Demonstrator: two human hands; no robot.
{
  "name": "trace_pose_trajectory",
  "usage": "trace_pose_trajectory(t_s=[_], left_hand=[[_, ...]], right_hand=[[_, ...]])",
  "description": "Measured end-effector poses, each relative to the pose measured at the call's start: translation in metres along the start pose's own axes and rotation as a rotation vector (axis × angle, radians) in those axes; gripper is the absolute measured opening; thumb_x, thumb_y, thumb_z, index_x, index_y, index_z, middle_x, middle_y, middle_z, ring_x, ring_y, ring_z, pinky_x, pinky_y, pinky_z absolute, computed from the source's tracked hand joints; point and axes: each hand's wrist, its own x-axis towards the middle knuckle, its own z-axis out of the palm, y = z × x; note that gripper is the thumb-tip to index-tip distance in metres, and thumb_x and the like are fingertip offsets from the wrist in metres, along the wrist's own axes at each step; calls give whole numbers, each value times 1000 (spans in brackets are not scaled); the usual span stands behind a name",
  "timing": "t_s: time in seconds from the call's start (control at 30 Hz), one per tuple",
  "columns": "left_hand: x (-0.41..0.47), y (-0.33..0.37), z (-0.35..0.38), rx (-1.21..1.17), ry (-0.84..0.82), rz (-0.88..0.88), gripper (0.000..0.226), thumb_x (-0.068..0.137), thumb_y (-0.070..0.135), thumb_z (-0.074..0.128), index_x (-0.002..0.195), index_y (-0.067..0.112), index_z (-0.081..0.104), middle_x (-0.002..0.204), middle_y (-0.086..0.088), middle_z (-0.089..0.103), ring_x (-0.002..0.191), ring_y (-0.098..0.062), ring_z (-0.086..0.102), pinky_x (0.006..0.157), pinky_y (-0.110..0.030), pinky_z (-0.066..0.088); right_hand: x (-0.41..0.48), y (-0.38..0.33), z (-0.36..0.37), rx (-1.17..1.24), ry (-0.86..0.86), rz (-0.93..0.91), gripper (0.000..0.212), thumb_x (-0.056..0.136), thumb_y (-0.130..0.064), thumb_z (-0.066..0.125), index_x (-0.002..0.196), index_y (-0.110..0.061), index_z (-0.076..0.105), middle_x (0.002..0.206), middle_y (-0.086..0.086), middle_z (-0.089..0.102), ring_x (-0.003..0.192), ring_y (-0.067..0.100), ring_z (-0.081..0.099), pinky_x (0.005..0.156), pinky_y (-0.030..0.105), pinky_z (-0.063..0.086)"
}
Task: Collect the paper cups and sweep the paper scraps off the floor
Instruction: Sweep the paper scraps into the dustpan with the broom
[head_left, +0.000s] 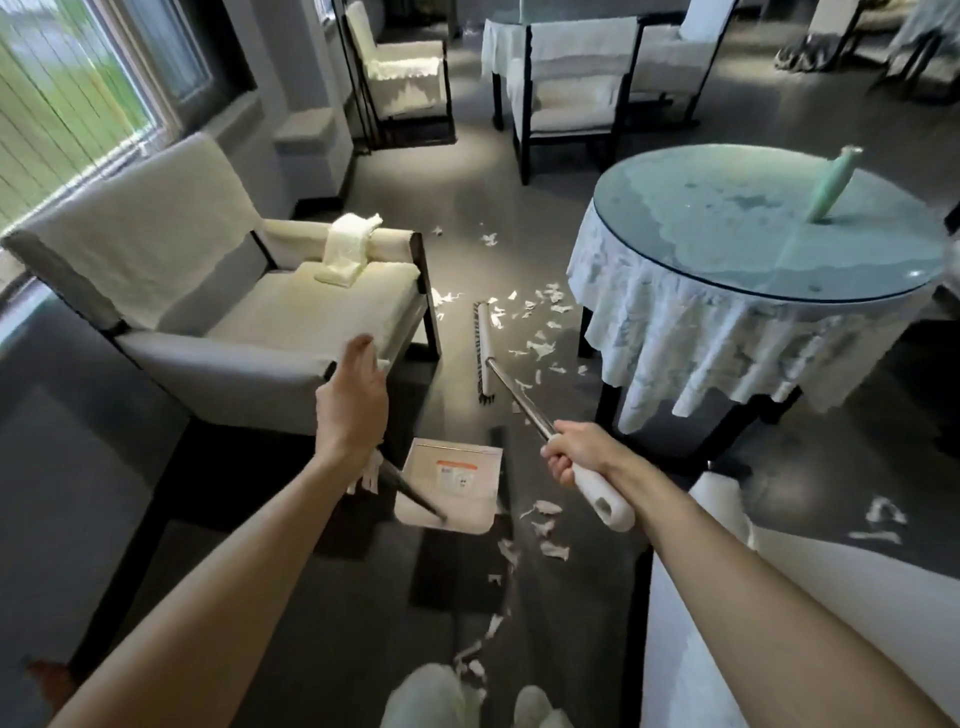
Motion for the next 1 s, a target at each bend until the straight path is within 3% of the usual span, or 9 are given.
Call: trace_pose_trajectory(t_s=[0.13,0.23,0.37,0.5,0.63,0.77,0.83,0.93,1.0], left_hand=[[109,17,46,58,-48,84,35,97,14,43,130,25,42,97,-4,58,68,-13,54,51,-18,40],[191,27,85,-23,-70,60,30,98,15,40,126,24,45,79,6,54,62,-7,51,53,-22,45],[312,24,142,-101,-67,80,27,97,17,48,123,23,50,80,9,57,58,5,52,47,-6,39],[431,31,182,-83,-159,60,28,99,26,41,125,27,50,80,-7,64,53,-12,53,38,-17,38],[543,51,219,-120,-230,73,28,99,22,41,127,28,46,87,-18,62,51,-14,48,38,-22,38],[652,68,261,-84,-226,84,36,98,17,44,133,26,42,94,-3,61,53,-14,52,42,-22,41],[706,71,284,-80,-220,99,36,98,15,45,133,25,42,87,0,58,51,-13,51,44,-25,43],[794,75,324,-65,-178,63,36,98,17,45,132,27,42,87,0,55,56,-14,54,48,-30,54],[855,79,353,-57,-134,21,38,98,17,44,134,28,42,96,-3,54,61,-14,56,47,-25,51]], right_hand=[[81,-78,-12,24,-2,-10,61,93,11,35,142,-22,22,61,2,33,26,2,32,28,11,27],[154,-133,-21,-13,13,-15,61,92,11,37,147,-12,23,58,3,36,28,3,34,29,13,29],[261,-207,-21,-12,20,-4,45,94,8,36,136,-10,37,58,4,38,29,3,34,29,12,29],[356,-291,-22,21,56,1,63,93,8,40,149,-16,23,55,3,41,30,3,36,29,13,30],[434,-366,-34,27,77,18,63,92,7,41,148,-19,27,47,1,45,32,4,36,31,14,31],[519,-442,-49,67,75,12,49,93,7,39,132,-22,40,53,1,40,32,4,35,31,13,30],[573,-480,-59,54,82,26,41,93,7,40,122,-22,42,50,1,41,32,4,35,30,13,29],[655,-539,-77,29,93,44,44,92,6,44,124,-24,41,48,2,47,33,5,38,31,16,31],[706,-582,-92,-20,132,41,48,92,3,47,132,-23,41,56,5,48,39,7,40,33,17,32]])
